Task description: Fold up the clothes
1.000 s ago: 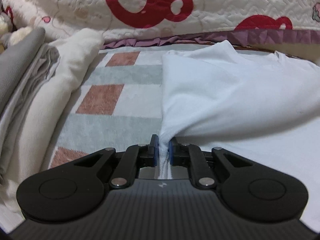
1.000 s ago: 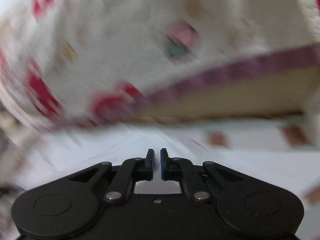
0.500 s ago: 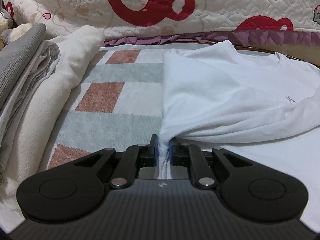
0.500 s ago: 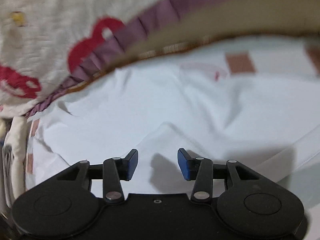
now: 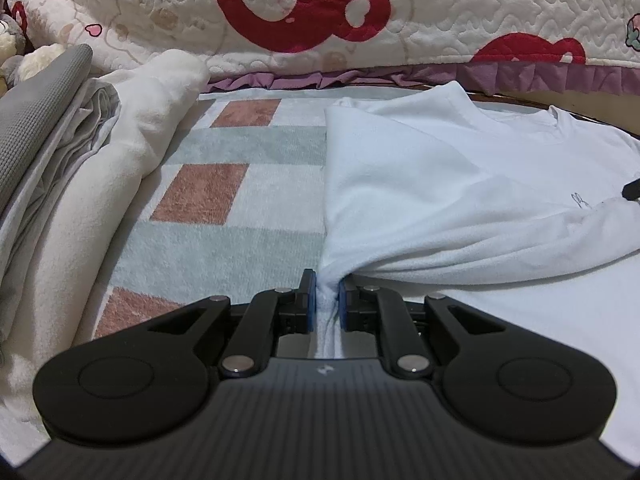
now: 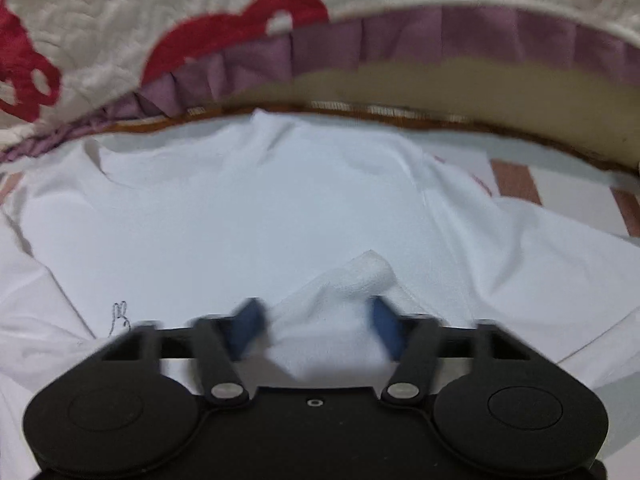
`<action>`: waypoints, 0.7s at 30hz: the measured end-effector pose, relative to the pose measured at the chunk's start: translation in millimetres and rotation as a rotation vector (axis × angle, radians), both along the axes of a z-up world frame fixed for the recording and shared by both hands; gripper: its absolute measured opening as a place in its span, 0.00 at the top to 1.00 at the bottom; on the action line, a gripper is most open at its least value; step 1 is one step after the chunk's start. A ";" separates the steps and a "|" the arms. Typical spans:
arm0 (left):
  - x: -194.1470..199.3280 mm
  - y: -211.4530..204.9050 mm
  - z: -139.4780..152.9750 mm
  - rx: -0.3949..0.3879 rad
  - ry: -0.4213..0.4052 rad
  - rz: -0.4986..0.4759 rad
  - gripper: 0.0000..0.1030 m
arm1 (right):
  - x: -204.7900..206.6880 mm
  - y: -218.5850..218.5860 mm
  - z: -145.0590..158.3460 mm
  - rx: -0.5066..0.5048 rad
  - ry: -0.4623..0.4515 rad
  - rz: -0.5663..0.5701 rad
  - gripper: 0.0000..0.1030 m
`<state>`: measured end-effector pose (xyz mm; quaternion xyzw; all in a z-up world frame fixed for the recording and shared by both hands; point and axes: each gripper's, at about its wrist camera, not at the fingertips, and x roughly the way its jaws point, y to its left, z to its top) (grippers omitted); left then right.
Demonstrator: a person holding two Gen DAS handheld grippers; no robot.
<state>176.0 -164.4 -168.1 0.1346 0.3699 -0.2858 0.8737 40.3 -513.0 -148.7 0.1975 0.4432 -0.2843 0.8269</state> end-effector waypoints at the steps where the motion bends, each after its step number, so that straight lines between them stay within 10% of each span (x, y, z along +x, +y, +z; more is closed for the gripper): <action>1: -0.1 0.3 0.2 -0.002 0.001 0.002 0.90 | -2.6 -3.6 2.1 0.019 -0.030 -0.017 0.92; 12: 1.1 13.0 10.5 -0.069 0.041 0.011 0.89 | -75.7 4.8 112.4 -0.013 -0.569 -0.024 0.97; 21: -0.9 27.5 6.9 -0.027 0.089 0.034 0.86 | -162.0 18.1 -0.6 0.131 -0.204 -0.223 0.98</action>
